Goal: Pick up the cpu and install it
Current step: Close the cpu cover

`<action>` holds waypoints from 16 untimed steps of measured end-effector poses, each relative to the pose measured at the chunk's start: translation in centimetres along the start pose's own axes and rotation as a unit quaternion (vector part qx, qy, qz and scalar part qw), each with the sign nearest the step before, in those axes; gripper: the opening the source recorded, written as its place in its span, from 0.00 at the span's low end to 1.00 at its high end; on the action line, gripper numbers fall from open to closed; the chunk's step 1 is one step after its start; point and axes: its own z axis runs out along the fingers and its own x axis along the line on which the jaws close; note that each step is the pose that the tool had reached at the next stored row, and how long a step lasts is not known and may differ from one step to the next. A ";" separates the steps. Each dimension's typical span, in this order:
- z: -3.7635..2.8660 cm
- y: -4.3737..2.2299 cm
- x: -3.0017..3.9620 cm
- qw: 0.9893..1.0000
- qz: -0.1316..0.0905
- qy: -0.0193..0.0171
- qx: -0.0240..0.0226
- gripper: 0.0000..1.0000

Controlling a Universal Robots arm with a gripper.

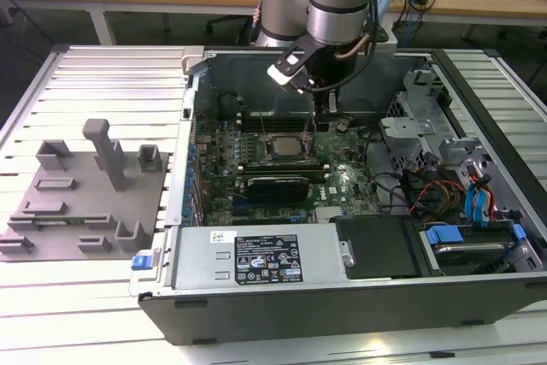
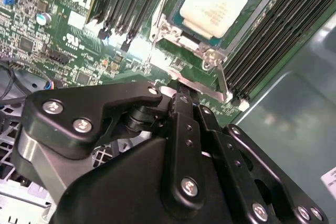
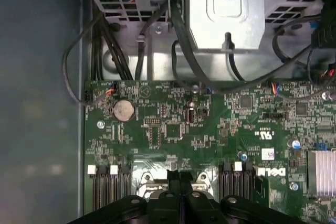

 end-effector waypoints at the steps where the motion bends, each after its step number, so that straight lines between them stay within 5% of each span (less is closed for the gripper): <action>1: -0.02 -0.31 0.01 1.000 0.000 0.000 -0.001 0.11; 8: -0.09 -1.77 0.07 1.000 0.001 0.000 -0.008 0.11; 12: -0.11 -1.91 0.07 1.000 0.001 0.000 -0.009 0.11; 14: -0.03 -1.90 0.07 1.000 0.000 0.000 0.013 0.11; 16: -0.02 -1.90 0.07 1.000 0.000 0.000 0.015 0.11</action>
